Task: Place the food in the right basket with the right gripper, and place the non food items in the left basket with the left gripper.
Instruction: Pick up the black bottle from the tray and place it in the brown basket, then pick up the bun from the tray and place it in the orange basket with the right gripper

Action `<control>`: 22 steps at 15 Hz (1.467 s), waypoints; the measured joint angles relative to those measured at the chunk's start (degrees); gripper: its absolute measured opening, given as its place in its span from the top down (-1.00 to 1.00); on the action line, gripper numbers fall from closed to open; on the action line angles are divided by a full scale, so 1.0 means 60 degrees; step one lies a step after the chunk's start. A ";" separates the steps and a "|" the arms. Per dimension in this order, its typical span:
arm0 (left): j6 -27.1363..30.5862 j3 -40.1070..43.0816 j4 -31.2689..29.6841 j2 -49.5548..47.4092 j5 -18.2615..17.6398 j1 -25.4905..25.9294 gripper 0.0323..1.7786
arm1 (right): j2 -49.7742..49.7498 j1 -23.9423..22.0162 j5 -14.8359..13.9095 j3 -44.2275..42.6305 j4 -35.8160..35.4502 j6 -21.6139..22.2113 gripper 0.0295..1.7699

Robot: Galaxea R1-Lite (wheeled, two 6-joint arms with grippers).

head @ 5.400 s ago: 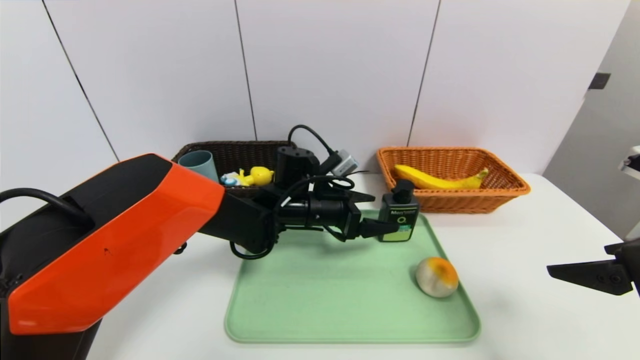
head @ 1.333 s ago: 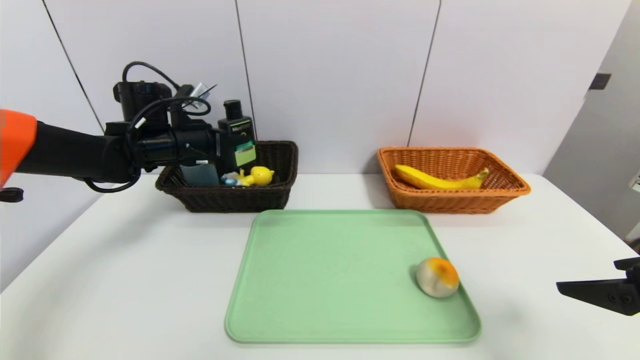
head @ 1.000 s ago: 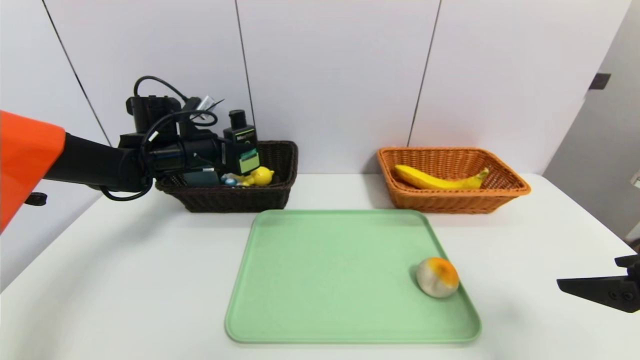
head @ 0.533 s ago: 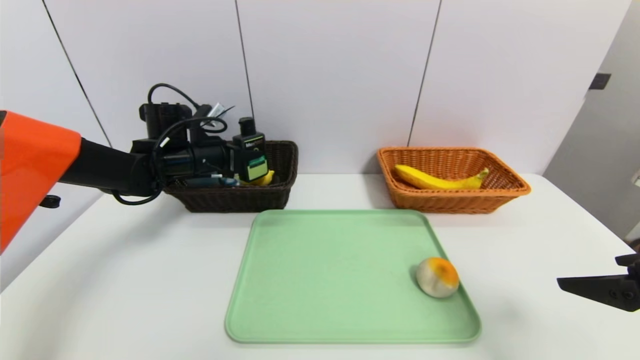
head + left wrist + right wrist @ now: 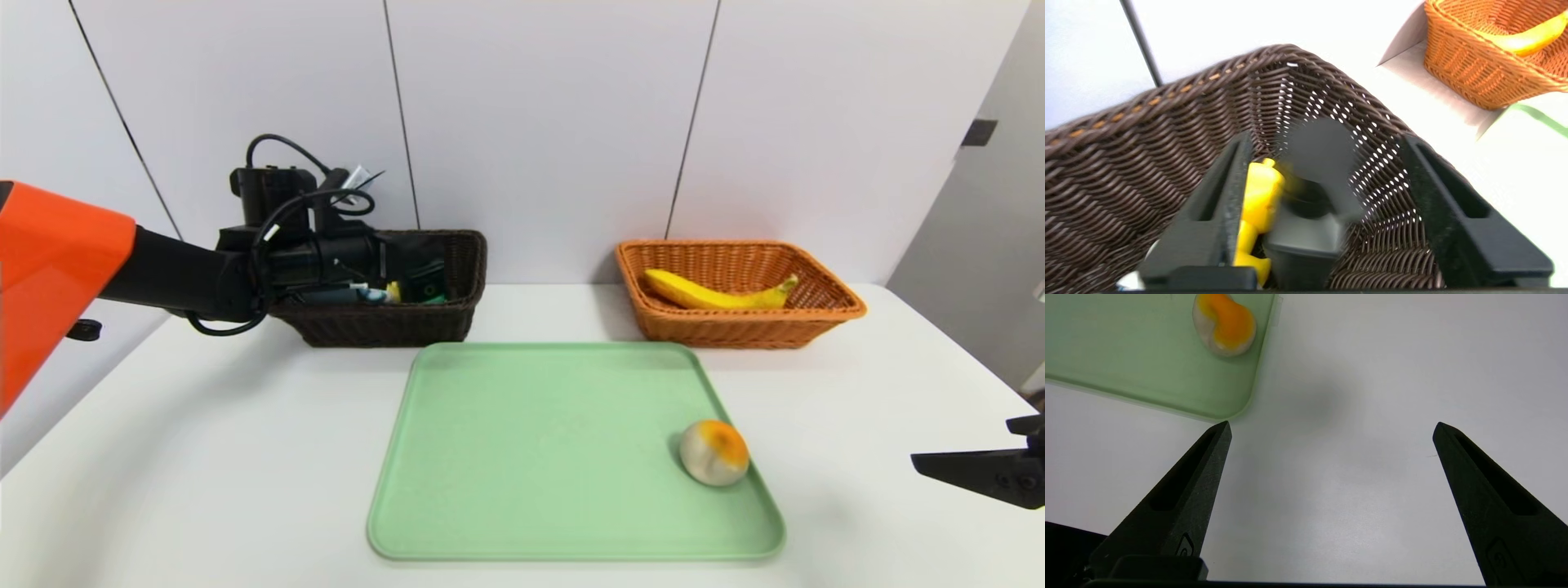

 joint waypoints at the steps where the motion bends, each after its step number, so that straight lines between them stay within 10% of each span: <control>1: -0.0079 0.0000 0.0000 -0.0102 0.0020 0.0026 -0.52 | -0.0008 0.0000 0.0004 0.0000 0.0000 0.0004 -0.92; 10: -0.1004 0.0248 0.1613 -0.2103 0.0323 0.0110 -0.79 | 0.0217 0.0033 0.0118 -0.0473 -0.0016 -0.0018 -0.92; 22: 0.0372 0.5260 0.3617 -0.6132 0.0374 -0.1300 -0.88 | 0.2956 0.2009 0.0130 -0.2361 -0.0018 -0.0120 -0.92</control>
